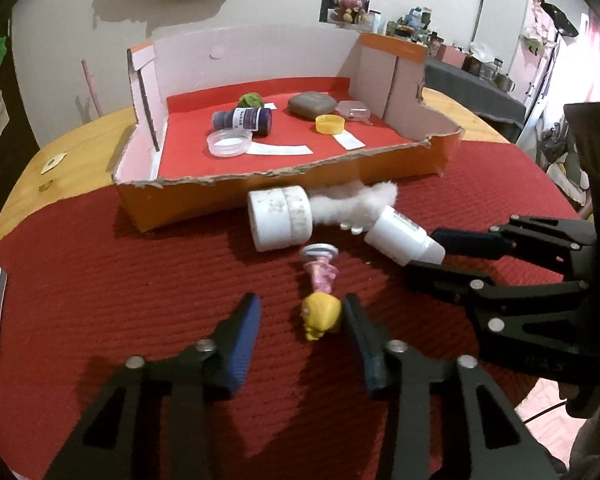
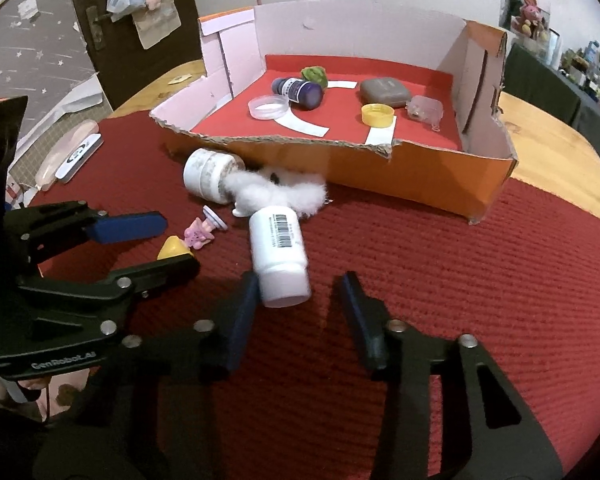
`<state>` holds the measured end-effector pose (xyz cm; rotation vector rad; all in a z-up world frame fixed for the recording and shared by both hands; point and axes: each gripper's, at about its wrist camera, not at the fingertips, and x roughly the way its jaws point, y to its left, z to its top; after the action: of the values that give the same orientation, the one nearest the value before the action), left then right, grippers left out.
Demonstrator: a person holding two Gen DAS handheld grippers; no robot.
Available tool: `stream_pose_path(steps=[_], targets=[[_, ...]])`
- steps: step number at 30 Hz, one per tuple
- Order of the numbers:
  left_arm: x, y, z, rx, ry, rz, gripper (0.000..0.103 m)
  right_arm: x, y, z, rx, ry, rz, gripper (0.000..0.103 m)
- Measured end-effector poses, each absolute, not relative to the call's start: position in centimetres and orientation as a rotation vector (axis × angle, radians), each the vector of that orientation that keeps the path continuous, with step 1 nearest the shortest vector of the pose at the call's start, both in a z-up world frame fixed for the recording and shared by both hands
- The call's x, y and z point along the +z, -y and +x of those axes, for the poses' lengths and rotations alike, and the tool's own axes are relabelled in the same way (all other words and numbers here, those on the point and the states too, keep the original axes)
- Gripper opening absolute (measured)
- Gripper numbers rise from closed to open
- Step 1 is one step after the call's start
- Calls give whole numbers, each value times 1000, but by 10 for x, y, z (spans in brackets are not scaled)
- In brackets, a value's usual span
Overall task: Organize objects
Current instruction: 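Grasp the yellow figurine with the left gripper while the right grasps the white bottle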
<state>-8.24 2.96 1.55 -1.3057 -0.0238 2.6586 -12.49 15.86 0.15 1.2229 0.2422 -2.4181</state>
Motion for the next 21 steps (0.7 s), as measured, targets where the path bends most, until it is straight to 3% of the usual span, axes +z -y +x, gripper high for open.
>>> stream_pose_path(steps=[2,21], targets=[[15,-30,-84,2654,38,-1302,21,1,-158,-125,-2410,-241,1221,28],[25,-22,-80,2653,117,-1272,21,17,-165,-116,-2400,-109,1168,23]])
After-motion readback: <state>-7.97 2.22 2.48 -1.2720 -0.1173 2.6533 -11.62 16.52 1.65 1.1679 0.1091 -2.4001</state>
